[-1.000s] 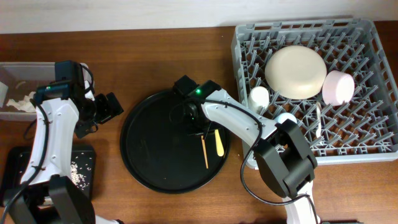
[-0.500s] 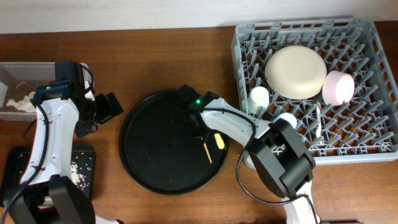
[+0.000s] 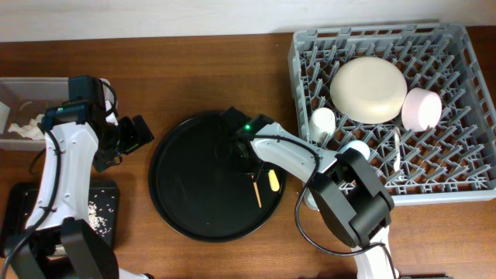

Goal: Sort waste into correct bins and load items into the dishwasher rack
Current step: 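Grasp the wooden chopstick with the right gripper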

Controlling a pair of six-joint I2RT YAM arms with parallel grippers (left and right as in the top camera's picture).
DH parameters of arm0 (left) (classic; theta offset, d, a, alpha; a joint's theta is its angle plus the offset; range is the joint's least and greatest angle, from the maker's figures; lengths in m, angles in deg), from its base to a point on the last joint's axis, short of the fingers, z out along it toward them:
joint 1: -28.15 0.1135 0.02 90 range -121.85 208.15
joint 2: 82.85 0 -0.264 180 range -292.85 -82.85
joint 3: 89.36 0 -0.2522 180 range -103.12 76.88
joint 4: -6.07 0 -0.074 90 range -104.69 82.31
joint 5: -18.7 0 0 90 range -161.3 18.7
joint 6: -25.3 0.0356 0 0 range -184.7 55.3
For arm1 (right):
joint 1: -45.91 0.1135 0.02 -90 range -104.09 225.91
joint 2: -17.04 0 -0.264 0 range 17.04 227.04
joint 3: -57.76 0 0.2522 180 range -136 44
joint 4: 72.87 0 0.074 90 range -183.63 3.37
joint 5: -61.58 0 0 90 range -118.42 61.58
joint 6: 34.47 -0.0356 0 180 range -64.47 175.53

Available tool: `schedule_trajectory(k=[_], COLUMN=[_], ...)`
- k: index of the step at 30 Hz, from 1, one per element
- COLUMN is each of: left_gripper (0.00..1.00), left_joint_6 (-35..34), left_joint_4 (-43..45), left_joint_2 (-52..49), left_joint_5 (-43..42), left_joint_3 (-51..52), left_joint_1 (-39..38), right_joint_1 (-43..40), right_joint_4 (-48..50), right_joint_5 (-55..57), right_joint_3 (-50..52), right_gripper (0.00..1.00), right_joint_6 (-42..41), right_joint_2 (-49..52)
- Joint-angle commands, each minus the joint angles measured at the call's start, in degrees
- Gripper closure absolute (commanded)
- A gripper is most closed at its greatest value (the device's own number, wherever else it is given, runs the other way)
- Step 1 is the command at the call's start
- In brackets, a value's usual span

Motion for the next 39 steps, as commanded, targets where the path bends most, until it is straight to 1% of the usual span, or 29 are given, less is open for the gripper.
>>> schedule_trajectory(k=[1, 3, 5, 9, 12, 17, 23, 26, 31, 35, 39], left_gripper=[0.01, 0.01, 0.01, 0.01, 0.01, 0.01, 0.01, 0.01, 0.01, 0.01, 0.01], left_joint_6=[-0.1, -0.1, -0.1, -0.1, -0.1, -0.1, -0.1, -0.1, -0.1, -0.1, -0.1], left_joint_4=[0.0, 0.0, 0.0, 0.0, 0.0, 0.0, 0.0, 0.0, 0.0, 0.0, 0.0], left_joint_2=[0.4, 0.4, 0.4, 0.4, 0.4, 0.4, 0.4, 0.4, 0.4, 0.4, 0.4], left_joint_5=[-0.4, -0.4, -0.4, -0.4, -0.4, -0.4, -0.4, -0.4, -0.4, -0.4, -0.4], left_joint_3=[-0.4, -0.4, -0.4, -0.4, -0.4, -0.4, -0.4, -0.4, -0.4, -0.4, -0.4], left_joint_1=[0.0, 0.0, 0.0, 0.0, 0.0, 0.0, 0.0, 0.0, 0.0, 0.0, 0.0], right_joint_1=[0.3, 0.3, 0.3, 0.3, 0.3, 0.3, 0.5, 1.9, 2.2, 2.2, 2.2], right_joint_4=[-1.1, -0.9, -1.4, -4.0, -3.3, -2.3, -2.0, -1.4, 1.6, 2.2, 2.1], right_joint_5=[-2.5, -1.3, 2.1, 2.1, 3.2, 7.6, 7.4, 7.5, 9.3, 9.3, 9.1], right_joint_3=[2.1, 1.8, 0.0, -5.2, -5.2, -5.0, -5.0, -4.7, -0.8, -0.5, -0.4], right_gripper=[0.68, 0.68, 0.68, 0.67, 0.67, 0.67, 0.68, 0.69, 0.69, 0.69, 0.76], right_joint_6=[-0.7, -0.7, -0.5, -0.2, 1.3, 1.2, 1.2, 1.2, 1.2, 1.2, 1.0], right_joint_2=[0.7, 0.7, 0.7, 0.6, 0.6, 0.9, 1.0, 1.0, 1.0, 1.0, 1.0])
